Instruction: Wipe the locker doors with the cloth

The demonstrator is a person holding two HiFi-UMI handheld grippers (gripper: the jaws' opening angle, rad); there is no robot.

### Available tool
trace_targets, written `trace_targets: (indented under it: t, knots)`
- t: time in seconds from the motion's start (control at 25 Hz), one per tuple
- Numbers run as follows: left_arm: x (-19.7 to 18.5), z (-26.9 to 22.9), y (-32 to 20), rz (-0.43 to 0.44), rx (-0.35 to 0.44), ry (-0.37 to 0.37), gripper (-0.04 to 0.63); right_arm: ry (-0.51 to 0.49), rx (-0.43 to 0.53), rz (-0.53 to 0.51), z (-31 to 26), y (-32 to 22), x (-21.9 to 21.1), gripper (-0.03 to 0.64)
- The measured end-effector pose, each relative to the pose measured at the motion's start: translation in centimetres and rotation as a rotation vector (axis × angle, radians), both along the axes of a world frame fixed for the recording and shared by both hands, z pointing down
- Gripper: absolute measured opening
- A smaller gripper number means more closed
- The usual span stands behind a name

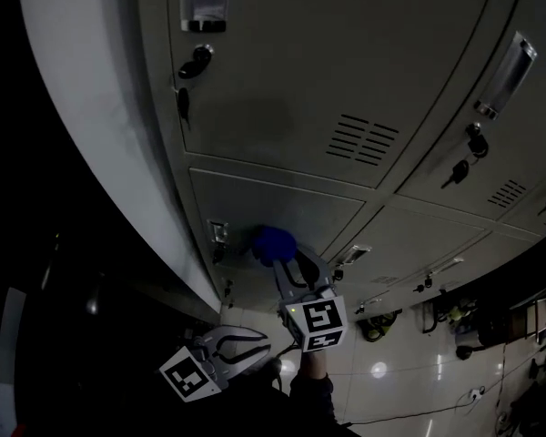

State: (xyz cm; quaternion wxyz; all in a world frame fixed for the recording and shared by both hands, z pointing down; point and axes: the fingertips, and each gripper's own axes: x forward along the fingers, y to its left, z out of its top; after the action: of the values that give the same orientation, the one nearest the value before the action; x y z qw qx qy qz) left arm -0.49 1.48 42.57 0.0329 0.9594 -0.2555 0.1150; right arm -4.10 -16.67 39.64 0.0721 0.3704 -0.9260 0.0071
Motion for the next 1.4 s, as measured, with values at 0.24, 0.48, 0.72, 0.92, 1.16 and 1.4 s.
trace_targets:
  t: [0.24,0.48,0.72,0.92,1.16,1.4]
  knots:
    - [5.3,-0.1,-0.1,0.026,-0.006,0.009,0.054,0.009,-0.005,0.029,0.2,-0.6,5.3,0.118]
    - [8.9,-0.1,-0.1,0.025,-0.008,0.017,0.055,0.007,-0.008,0.041,0.3,-1.0,8.7,0.118]
    - [9.7,0.2,0.2,0.010,-0.016,0.023,0.054,0.005,-0.004,0.023,0.3,-0.5,9.1,0.118]
    - [8.2,0.3,0.4,-0.002,-0.019,0.026,0.055,0.000,-0.001,0.005,0.1,0.2,7.3,0.118]
    - [4.4,0.3,0.8,-0.014,-0.019,0.024,0.055,0.003,0.003,-0.023,0.0,1.3,2.8,0.118]
    - [-0.4,0.5,1.3,-0.026,-0.024,0.019,0.055,0.002,0.009,-0.054,0.0,2.3,-2.8,0.118]
